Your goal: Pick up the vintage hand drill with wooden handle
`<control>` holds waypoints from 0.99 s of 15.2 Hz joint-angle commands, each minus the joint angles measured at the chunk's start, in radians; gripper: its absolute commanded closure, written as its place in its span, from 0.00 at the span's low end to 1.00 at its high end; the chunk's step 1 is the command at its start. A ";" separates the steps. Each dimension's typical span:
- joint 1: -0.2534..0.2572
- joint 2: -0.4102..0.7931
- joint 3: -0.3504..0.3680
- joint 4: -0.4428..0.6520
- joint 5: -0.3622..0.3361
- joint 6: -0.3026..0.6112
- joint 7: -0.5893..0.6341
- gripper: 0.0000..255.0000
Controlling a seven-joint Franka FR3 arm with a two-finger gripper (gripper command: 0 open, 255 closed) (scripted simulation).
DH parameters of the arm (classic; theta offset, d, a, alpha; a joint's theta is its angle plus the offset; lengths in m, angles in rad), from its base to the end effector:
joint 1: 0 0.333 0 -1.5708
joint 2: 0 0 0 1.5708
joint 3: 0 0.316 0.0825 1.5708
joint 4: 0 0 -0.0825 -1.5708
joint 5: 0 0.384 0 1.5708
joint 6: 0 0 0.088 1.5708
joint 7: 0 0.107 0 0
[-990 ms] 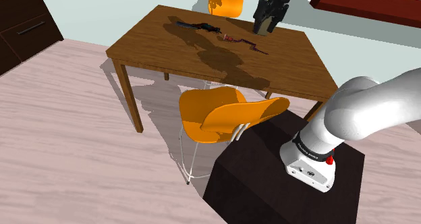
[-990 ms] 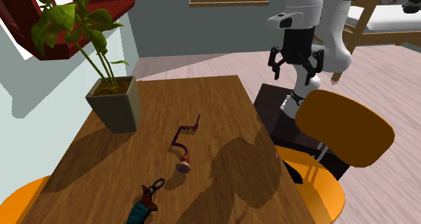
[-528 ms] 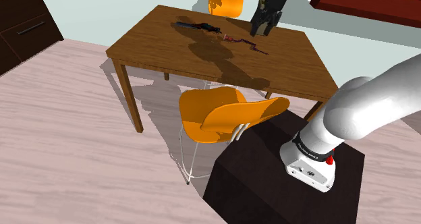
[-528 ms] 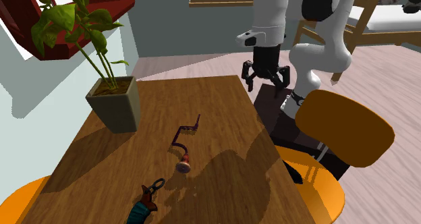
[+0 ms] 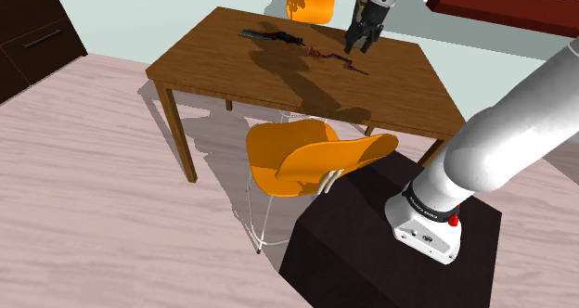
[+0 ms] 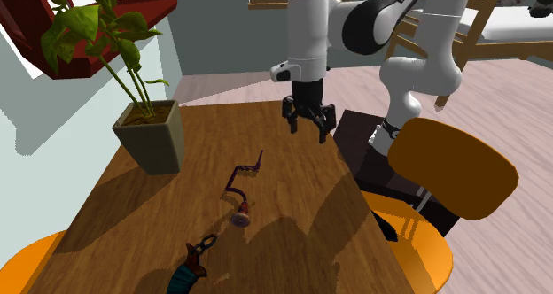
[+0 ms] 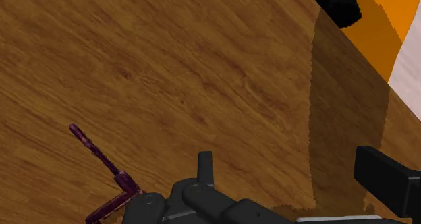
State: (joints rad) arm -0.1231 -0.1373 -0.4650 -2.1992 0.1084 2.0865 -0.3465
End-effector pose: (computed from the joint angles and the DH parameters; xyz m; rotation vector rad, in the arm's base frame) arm 0.4234 -0.2812 0.4372 -2.9720 0.4359 -0.1168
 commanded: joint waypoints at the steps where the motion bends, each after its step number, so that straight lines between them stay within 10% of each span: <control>1: -0.007 0.076 -0.026 0.039 0.040 0.025 -0.051 0.00; 15: -0.150 0.520 -0.046 0.345 0.309 0.064 -0.306 0.00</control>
State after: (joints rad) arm -0.2683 0.3716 -0.5131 -1.8562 0.4101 2.1439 -0.6449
